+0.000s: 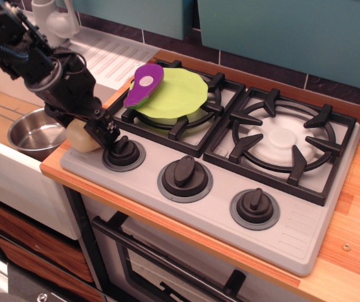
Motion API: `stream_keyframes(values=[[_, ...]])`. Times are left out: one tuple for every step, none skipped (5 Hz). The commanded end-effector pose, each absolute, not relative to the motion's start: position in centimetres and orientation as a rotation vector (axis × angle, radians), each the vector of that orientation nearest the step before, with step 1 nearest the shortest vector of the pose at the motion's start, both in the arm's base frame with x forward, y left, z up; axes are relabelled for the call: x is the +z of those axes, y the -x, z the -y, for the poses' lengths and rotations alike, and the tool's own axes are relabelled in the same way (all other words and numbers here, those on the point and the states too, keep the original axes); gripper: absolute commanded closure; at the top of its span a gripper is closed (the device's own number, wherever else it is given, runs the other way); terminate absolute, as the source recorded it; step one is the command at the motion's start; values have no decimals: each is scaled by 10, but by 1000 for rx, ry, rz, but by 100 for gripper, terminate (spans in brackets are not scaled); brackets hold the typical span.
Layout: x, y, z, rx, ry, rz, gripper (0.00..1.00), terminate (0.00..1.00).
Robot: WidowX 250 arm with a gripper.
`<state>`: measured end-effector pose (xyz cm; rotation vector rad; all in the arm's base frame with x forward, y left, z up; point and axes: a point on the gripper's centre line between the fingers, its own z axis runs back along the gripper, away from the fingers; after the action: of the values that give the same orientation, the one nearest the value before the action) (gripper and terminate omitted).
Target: Put eggplant on plate and largepotato in pot or pan in sink
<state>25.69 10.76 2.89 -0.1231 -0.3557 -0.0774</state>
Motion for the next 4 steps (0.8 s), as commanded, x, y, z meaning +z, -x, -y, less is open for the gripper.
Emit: stream_keyframes(values=[[62,-267,-105,-120,74,380,100,0],[71,-270,-114,-151,52,378,100,0],[77,-275,-131,-176,45,374,100,0],[78,-279,-146,-190,49,372,100,0]])
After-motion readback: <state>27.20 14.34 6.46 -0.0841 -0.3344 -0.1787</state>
